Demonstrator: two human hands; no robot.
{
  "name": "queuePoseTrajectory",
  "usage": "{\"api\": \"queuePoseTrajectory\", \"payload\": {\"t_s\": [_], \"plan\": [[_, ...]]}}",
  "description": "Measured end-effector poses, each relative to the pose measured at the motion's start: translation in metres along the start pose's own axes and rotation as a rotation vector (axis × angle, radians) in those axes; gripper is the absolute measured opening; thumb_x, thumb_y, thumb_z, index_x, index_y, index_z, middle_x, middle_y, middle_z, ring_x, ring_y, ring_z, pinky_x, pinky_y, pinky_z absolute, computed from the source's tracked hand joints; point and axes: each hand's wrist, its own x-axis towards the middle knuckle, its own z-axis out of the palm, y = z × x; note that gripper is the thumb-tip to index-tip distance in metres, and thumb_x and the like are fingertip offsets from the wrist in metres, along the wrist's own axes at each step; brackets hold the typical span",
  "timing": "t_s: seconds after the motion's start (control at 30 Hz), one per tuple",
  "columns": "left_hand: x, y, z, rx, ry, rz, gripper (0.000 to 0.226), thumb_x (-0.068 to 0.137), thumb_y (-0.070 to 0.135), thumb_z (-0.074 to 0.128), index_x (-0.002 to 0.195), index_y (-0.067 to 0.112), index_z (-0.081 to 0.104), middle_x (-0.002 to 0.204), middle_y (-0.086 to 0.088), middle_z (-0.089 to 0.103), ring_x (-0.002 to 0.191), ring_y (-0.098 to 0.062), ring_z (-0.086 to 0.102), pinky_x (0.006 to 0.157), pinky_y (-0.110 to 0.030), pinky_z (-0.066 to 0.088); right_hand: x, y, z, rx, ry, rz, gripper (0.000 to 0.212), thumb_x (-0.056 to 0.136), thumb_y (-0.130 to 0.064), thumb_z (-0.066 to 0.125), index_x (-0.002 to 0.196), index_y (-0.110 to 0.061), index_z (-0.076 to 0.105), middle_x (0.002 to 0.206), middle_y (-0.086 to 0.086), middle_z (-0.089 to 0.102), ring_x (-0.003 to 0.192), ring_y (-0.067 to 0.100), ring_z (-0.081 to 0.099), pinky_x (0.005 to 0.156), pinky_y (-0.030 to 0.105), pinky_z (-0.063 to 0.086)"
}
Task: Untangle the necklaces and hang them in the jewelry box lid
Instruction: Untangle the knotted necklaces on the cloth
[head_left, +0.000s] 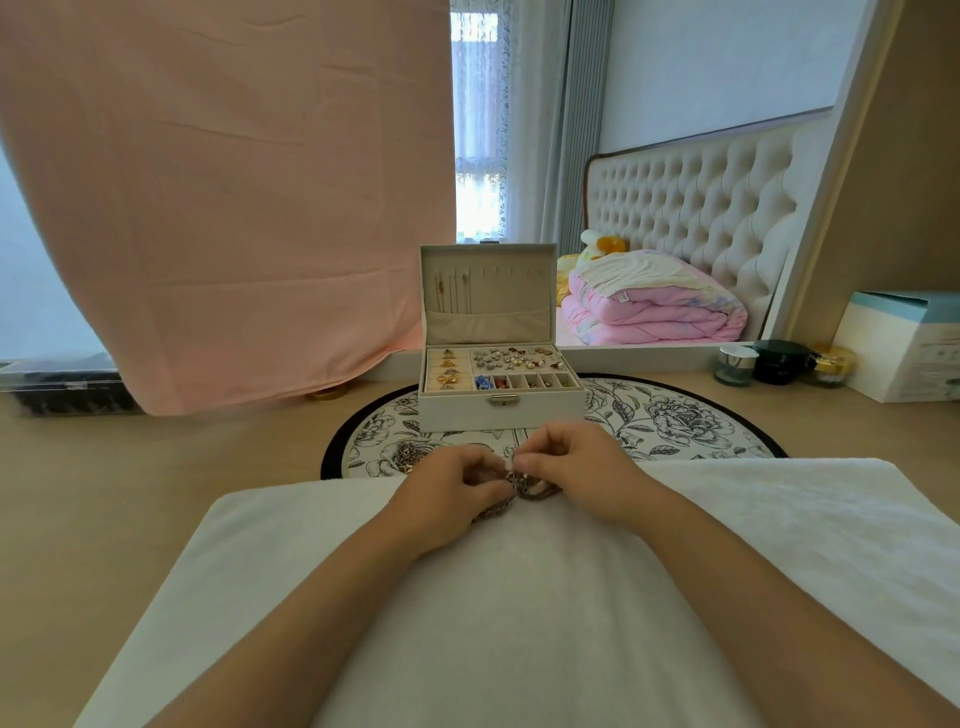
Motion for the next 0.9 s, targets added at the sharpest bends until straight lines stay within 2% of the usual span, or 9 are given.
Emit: {"api": "queuePoseTrajectory", "payload": {"t_s": [0.1, 0.23, 0.3, 0.43, 0.53, 0.6, 0.73, 0.83, 0.9], "plan": [[0.001, 0.003, 0.001, -0.240, 0.091, -0.070, 0.009, 0.086, 0.020, 0.078, 0.086, 0.029, 0.075, 0.079, 0.009, 0.076, 0.071, 0.000, 0.067, 0.073, -0.018, 0.052, 0.003, 0.001, 0.000, 0.091, 0.073, 0.000, 0.009, 0.097, -0.011, 0.064, 0.089, -0.016, 0.065, 0.073, 0.000, 0.068, 0.057, 0.015, 0.064, 0.061, 0.032, 0.057], [0.000, 0.007, -0.001, -0.216, 0.133, -0.054, 0.011, 0.093, 0.020, 0.069, 0.084, 0.027, 0.072, 0.082, 0.002, 0.073, 0.072, -0.003, 0.060, 0.074, -0.022, 0.048, 0.006, 0.004, -0.002, 0.029, 0.132, 0.014, 0.007, 0.102, -0.018, 0.056, 0.097, -0.015, 0.061, 0.074, -0.001, 0.063, 0.044, 0.014, 0.054, 0.044, 0.024, 0.042], [-0.001, 0.009, -0.003, -0.252, 0.160, -0.099, 0.012, 0.096, 0.018, 0.062, 0.085, 0.020, 0.068, 0.084, -0.004, 0.068, 0.074, -0.009, 0.056, 0.075, -0.028, 0.046, 0.009, 0.008, -0.004, 0.045, 0.135, 0.016, 0.008, 0.100, -0.017, 0.059, 0.094, -0.017, 0.064, 0.070, -0.003, 0.060, 0.045, 0.011, 0.045, 0.045, 0.024, 0.037], [0.001, 0.019, -0.005, -0.689, 0.154, -0.222, 0.024, 0.098, 0.002, 0.044, 0.081, 0.009, 0.060, 0.083, -0.010, 0.066, 0.081, -0.021, 0.065, 0.086, -0.039, 0.053, 0.011, 0.012, -0.001, 0.077, 0.090, 0.035, 0.006, 0.095, -0.017, 0.067, 0.089, -0.018, 0.068, 0.068, -0.003, 0.064, 0.044, 0.006, 0.043, 0.046, 0.023, 0.036], [-0.001, 0.029, -0.003, -0.947, 0.096, -0.265, 0.029, 0.097, -0.003, 0.034, 0.076, 0.008, 0.052, 0.071, -0.014, 0.062, 0.064, -0.025, 0.064, 0.070, -0.036, 0.056, 0.010, 0.013, 0.000, -0.010, 0.087, 0.032, 0.004, 0.091, -0.021, 0.072, 0.090, -0.020, 0.068, 0.073, 0.004, 0.066, 0.048, 0.002, 0.050, 0.054, 0.023, 0.041], [-0.004, 0.025, -0.005, -0.787, 0.109, -0.240, 0.026, 0.096, 0.004, 0.038, 0.075, 0.009, 0.053, 0.067, -0.011, 0.060, 0.059, -0.022, 0.057, 0.061, -0.033, 0.051, 0.009, 0.015, -0.005, -0.123, 0.082, 0.007, 0.007, 0.089, -0.024, 0.074, 0.091, -0.026, 0.068, 0.082, 0.008, 0.069, 0.062, 0.004, 0.057, 0.065, 0.028, 0.047], [-0.007, 0.013, -0.013, 0.039, 0.239, -0.118, 0.019, 0.092, 0.025, 0.049, 0.077, 0.020, 0.059, 0.068, 0.003, 0.063, 0.064, -0.016, 0.055, 0.062, -0.031, 0.043, 0.003, 0.011, -0.015, -0.279, -0.032, -0.036, 0.009, 0.085, -0.027, 0.076, 0.080, -0.033, 0.072, 0.083, -0.011, 0.069, 0.057, -0.006, 0.055, 0.065, 0.024, 0.046], [-0.004, 0.009, -0.014, 0.301, 0.285, -0.139, 0.013, 0.096, 0.032, 0.051, 0.089, 0.028, 0.061, 0.078, 0.008, 0.065, 0.075, -0.011, 0.059, 0.061, -0.029, 0.044, -0.002, 0.005, -0.017, -0.379, -0.127, -0.041, 0.009, 0.082, -0.028, 0.077, 0.082, -0.037, 0.076, 0.081, -0.012, 0.072, 0.061, 0.000, 0.057, 0.065, 0.025, 0.051], [-0.001, 0.001, -0.012, 0.426, 0.253, -0.118, 0.011, 0.096, 0.033, 0.055, 0.101, 0.033, 0.064, 0.092, 0.013, 0.063, 0.094, -0.011, 0.058, 0.075, -0.030, 0.050, -0.004, 0.004, -0.018, -0.452, -0.175, -0.025, 0.014, 0.078, -0.029, 0.078, 0.083, -0.043, 0.076, 0.083, -0.004, 0.073, 0.068, 0.009, 0.063, 0.071, 0.029, 0.055]]}}
